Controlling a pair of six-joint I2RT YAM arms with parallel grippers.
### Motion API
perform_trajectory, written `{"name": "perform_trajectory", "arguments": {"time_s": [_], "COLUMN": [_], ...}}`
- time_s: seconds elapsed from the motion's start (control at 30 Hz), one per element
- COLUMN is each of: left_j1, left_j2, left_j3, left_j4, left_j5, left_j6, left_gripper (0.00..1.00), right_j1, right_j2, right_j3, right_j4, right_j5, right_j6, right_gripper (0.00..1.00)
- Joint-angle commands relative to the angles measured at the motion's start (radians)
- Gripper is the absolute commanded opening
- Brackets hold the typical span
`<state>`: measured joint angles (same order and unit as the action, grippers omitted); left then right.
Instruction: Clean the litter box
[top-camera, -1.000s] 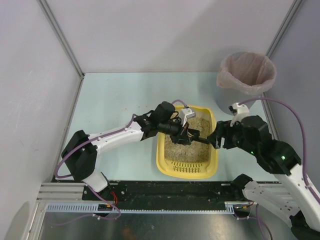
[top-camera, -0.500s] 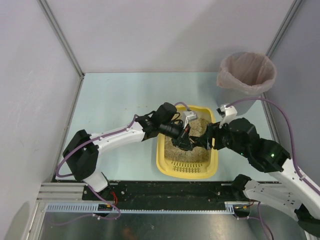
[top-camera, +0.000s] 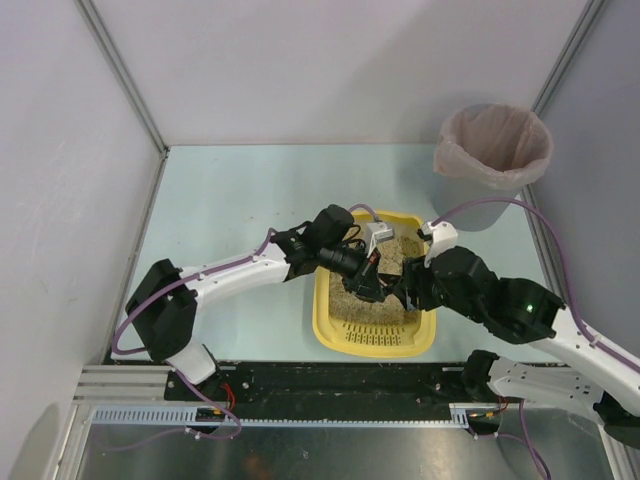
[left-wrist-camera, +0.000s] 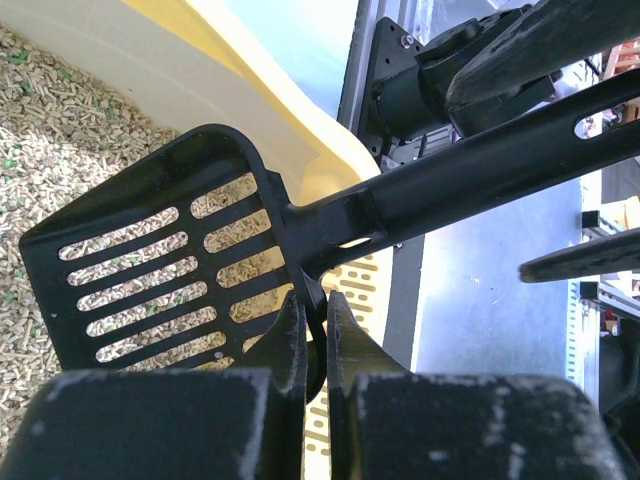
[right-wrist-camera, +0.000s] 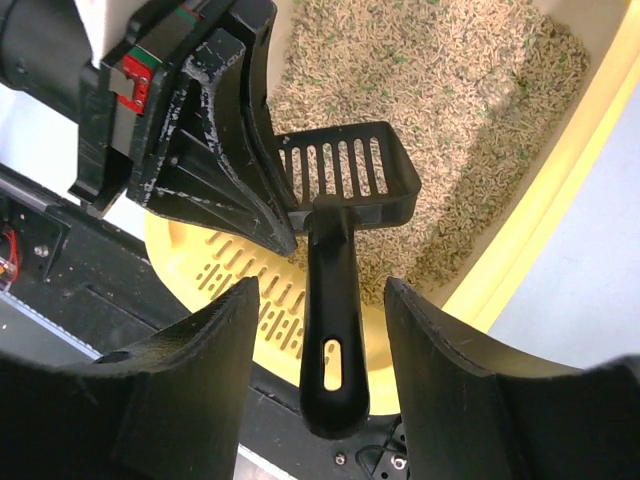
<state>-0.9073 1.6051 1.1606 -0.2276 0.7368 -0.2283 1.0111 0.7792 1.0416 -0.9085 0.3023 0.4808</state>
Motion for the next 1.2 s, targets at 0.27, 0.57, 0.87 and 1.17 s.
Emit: {"name": "perform_trajectory", "arguments": {"time_s": [0.27, 0.57, 0.87, 1.17], "left_j1": [0.001, 0.001, 0.001, 0.134], "left_j2": [-0.008, -0.011, -0.114, -0.279], "left_j3": [0.053, 0.059, 0.060, 0.033], "left_j4": [0.004, -0.007, -0.018, -0.018], "left_j5": [0.015, 0.016, -0.023, -0.167], "left_j6": [0.003, 0.023, 0.127, 0.130], "left_gripper": [0.00, 0.18, 0.84, 0.97], "right_j1": [0.014, 0.014, 0.014, 0.014], "right_j2": [0.014, -0.006, -0.051, 0.044], "right_j3": [-0.037, -0.048, -0.049, 0.004], "right_j4": [0.043, 0.045, -0.013, -0.081], "right_j5": [0.047, 0.093, 0.238, 0.270], "right_j6": [0.033, 0.033, 0.100, 0.189], "right_gripper": [0.39, 0.00, 0.00, 0.00]}}
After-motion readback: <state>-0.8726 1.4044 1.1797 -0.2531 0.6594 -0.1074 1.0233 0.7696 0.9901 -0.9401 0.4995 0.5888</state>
